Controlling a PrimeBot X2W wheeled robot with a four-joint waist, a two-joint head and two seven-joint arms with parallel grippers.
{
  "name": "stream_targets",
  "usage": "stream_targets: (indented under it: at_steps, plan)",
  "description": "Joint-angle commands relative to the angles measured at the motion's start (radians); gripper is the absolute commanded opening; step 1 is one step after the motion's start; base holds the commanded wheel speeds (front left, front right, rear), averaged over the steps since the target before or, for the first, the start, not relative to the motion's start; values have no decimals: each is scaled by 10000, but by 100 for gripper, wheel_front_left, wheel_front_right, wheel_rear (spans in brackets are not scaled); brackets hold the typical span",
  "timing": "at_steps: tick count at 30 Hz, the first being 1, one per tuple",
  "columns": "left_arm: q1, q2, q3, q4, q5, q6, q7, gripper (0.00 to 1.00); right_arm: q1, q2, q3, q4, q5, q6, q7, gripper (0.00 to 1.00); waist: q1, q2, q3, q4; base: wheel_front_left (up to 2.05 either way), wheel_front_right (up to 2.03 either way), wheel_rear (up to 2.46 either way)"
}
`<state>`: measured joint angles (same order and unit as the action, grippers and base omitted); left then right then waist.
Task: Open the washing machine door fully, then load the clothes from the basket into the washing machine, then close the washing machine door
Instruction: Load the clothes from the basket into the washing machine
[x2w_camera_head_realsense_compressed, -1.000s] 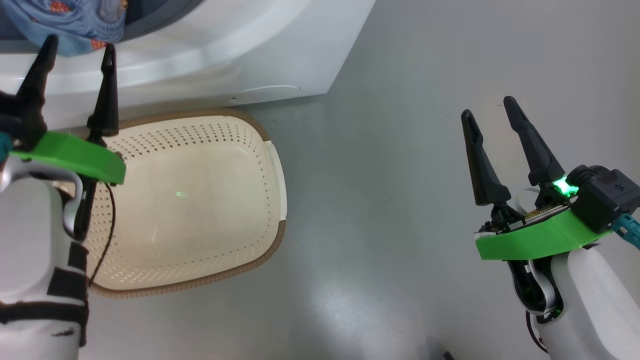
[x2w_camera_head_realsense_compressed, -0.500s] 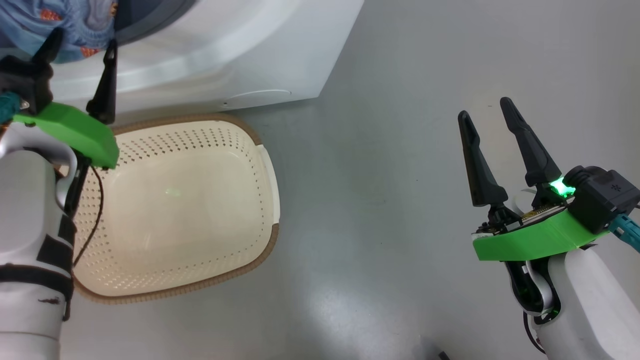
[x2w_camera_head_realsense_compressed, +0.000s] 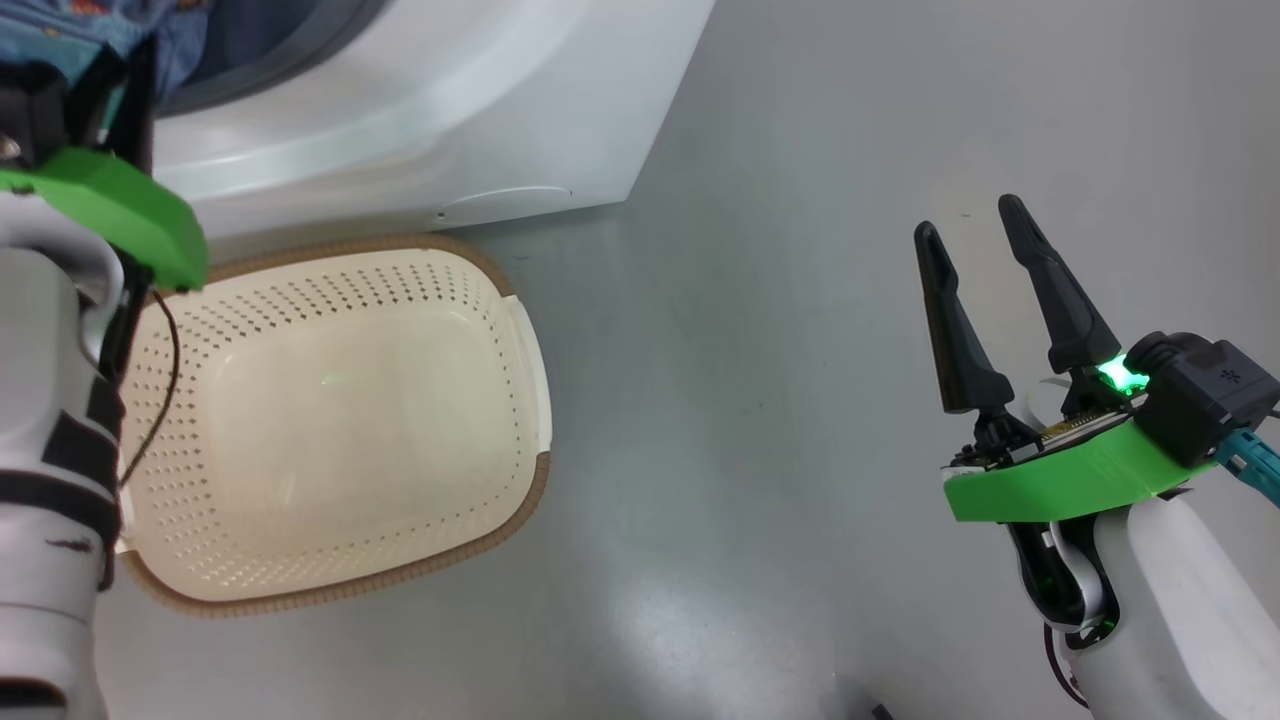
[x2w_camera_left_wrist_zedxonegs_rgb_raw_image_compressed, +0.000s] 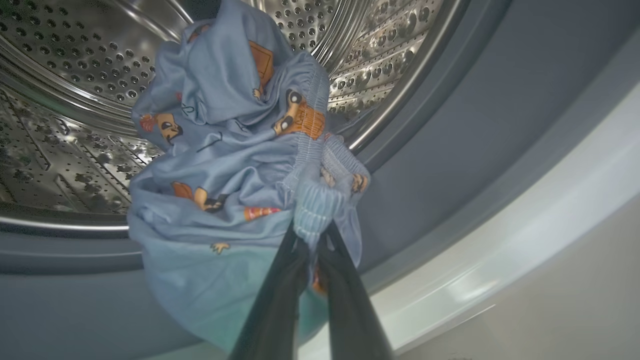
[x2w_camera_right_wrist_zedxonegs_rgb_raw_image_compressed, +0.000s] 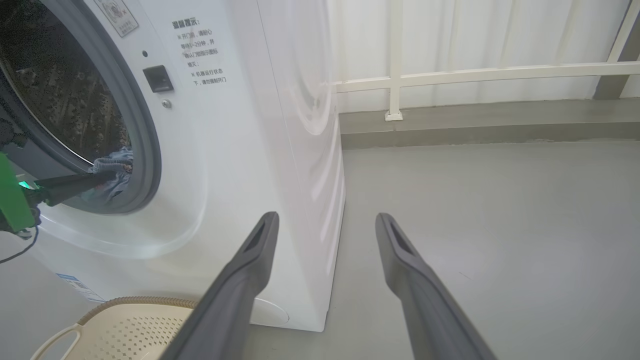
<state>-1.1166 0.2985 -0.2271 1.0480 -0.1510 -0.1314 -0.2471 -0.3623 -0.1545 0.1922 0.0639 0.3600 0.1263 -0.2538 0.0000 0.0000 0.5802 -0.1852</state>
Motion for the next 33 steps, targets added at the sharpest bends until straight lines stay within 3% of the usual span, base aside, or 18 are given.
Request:
stream_targets:
  at_steps: [1,17,26,33]
  plan:
    - [-330,523,130,-89,-129,8,-95,0,134,9,203,-241,-8,44,-80,100,0,0,10,-16,0,0,0]
    - [-2351,763,77,1436,-152,511,194,0,-83,249,536,-253,66,44,-80,100,0,0,512,-710,0,0,0]
    - [-3349,1221,204,1836,-241,1224,49,0,-252,454,687,-311,120,44,-80,100,0,0,1016,-1347,0,0,0]
    - [-3526,1405,209,1929,-314,1470,-104,0,-334,623,706,-352,134,44,-80,100,0,0,1307,-1602,0,0,0]
